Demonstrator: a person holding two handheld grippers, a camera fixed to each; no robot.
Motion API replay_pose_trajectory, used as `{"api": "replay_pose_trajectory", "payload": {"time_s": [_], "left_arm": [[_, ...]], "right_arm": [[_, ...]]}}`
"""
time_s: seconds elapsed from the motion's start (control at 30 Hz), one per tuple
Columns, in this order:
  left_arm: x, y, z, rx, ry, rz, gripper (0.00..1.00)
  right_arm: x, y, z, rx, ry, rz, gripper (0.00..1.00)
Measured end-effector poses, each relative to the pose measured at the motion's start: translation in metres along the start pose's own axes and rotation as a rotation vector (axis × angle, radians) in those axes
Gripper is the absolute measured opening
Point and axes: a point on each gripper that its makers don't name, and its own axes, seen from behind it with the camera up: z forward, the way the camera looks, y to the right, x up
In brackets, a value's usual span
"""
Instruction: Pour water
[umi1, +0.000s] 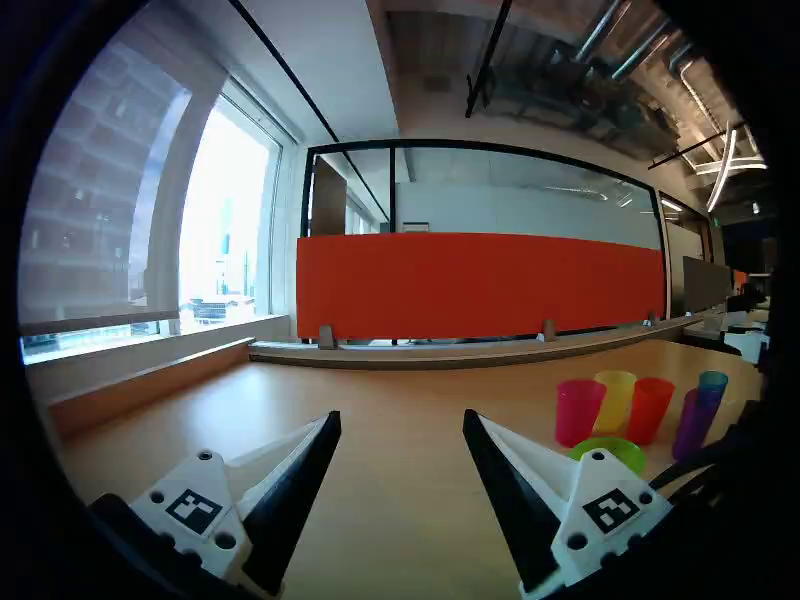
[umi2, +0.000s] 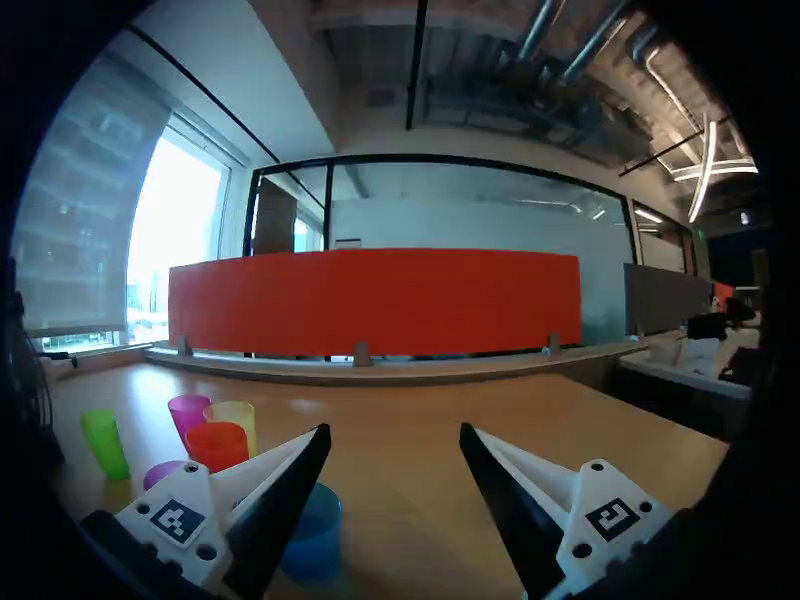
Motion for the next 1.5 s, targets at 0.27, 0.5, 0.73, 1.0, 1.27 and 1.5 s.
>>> {"api": "replay_pose_trajectory", "payload": {"time_s": [0.27,0.5,0.73,1.0,1.27,1.5], "left_arm": [[0.0002,-0.0003,-0.0002,0.0,0.0,0.0,0.9],[0.0003,0.0007,-0.0003,0.0,0.0,0.0,0.9],[0.0003,0.001,-0.0004,0.0,0.0,0.0,0.9],[0.0006,0.0012,0.0002,0.0,0.0,0.0,0.9],[0.0001,0.0015,0.0006,0.0,0.0,0.0,0.9],[0.0002,0.0008,0.0007,0.0,0.0,0.0,0.9]], "right_arm": [[-0.0014,-0.0021,-0.0011,0.001,-0.002,-0.009,1.0],[-0.0022,-0.0021,-0.001,-0.001,-0.004,-0.01,1.0],[-0.0031,-0.0018,-0.0001,-0.002,-0.006,-0.009,1.0],[-0.0034,-0.0019,0.0003,-0.002,-0.006,-0.01,1.0],[-0.003,-0.0018,-0.0003,-0.002,-0.006,-0.01,1.0],[-0.0029,-0.0018,-0.0003,-0.002,-0.007,-0.01,1.0]]}}
